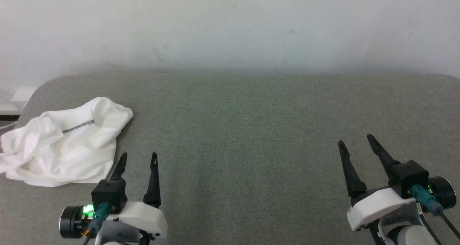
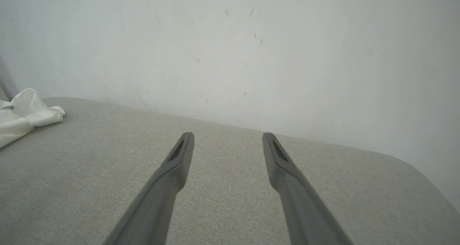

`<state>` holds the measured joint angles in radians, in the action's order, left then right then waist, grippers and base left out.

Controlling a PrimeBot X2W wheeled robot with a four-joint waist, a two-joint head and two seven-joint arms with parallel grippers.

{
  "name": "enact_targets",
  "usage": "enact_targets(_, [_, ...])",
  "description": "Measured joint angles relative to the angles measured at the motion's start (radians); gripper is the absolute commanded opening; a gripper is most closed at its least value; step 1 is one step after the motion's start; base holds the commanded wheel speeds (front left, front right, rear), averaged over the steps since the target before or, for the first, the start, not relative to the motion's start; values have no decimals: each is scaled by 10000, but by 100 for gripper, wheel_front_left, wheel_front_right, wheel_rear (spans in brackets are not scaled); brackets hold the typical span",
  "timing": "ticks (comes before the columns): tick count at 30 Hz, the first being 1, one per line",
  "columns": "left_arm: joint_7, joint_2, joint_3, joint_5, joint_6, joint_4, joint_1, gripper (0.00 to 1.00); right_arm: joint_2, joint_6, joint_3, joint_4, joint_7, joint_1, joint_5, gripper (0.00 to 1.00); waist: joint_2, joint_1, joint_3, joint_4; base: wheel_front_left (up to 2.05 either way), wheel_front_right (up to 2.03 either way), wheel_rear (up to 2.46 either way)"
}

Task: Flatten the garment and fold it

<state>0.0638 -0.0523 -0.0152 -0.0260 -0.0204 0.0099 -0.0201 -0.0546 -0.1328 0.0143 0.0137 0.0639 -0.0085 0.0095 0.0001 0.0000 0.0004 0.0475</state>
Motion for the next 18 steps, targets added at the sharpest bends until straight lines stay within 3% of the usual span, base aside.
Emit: enact_targets(18, [395, 0, -8, -94, -82, 2, -151, 100, 0, 0, 299, 33, 399, 38, 67, 100, 0, 0, -74, 902, 0, 0, 0])
